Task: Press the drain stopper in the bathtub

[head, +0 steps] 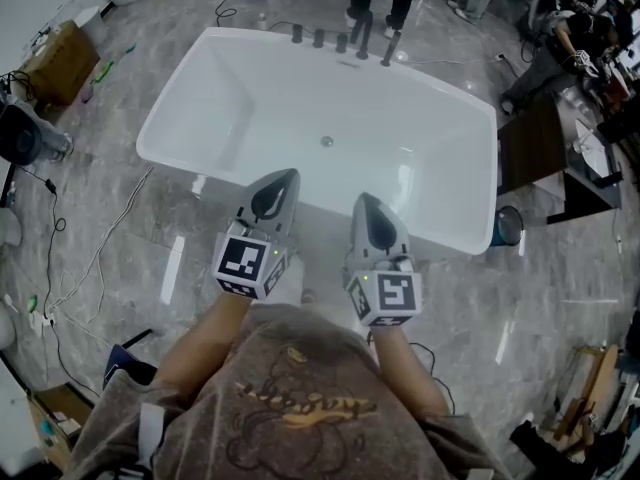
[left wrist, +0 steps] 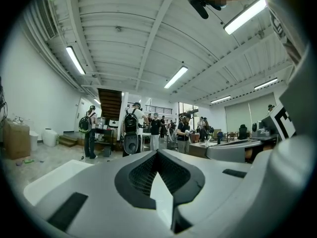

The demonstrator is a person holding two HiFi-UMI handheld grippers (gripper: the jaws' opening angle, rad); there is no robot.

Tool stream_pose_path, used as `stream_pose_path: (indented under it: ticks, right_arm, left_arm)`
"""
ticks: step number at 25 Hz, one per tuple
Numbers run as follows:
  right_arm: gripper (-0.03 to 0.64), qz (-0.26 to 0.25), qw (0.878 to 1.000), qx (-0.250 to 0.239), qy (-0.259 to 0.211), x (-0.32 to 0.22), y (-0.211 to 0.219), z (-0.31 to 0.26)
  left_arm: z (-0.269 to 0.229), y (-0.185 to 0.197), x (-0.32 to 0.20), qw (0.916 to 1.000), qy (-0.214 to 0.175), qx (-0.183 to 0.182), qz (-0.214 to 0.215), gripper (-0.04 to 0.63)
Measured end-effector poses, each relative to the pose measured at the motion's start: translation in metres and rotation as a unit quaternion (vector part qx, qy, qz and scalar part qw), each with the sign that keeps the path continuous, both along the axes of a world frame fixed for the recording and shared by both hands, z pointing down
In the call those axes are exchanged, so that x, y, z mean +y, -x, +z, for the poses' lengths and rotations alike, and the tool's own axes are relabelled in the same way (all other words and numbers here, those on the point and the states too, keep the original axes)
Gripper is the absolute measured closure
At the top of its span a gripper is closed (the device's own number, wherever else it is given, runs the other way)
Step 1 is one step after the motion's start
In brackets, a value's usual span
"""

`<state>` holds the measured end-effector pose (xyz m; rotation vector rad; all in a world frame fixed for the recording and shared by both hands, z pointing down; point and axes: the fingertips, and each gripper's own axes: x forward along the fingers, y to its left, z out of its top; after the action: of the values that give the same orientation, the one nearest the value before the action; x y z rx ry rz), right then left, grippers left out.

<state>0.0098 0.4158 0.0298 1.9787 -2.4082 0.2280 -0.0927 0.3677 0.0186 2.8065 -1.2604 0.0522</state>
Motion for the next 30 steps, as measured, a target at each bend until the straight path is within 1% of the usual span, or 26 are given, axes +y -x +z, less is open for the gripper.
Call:
stream_pose_path:
  ticks: [6, 13, 19, 22, 26, 30]
  right_arm:
    - [0.618, 0.006, 1.000, 0.001, -0.002, -0.032, -0.010, 0.002]
    - [0.618, 0.010, 1.000, -0.007, 0.002, -0.092, -0.023, 0.006]
    - [0.618, 0.004, 1.000, -0.009, -0.004, -0.159, -0.024, 0.005]
    - [0.618, 0.004, 1.000, -0.009, -0.009, -0.195, -0.026, 0.003]
    - [0.618, 0.004, 1.000, -0.009, -0.013, -0.244, -0.031, 0.001]
    - [0.618, 0.012, 1.000, -0.010, -0.021, -0.289, -0.035, -0.004]
  left_arm:
    - [0.005, -0.017, -0.032, 0.9999, 0.002, 0.004, 0.009, 0.594]
    - [0.010, -0.036, -0.088, 0.9997, 0.010, 0.008, 0.019, 0.594]
    - [0.012, -0.040, -0.154, 0.9997, 0.011, 0.006, 0.021, 0.594]
    - [0.010, -0.043, -0.190, 0.9997, 0.002, 0.002, 0.025, 0.594]
    - [0.002, -0.051, -0.242, 0.9993, -0.014, 0.000, 0.036, 0.594]
    - [-0.003, -0.059, -0.287, 0.9983, -0.019, 0.003, 0.054, 0.594]
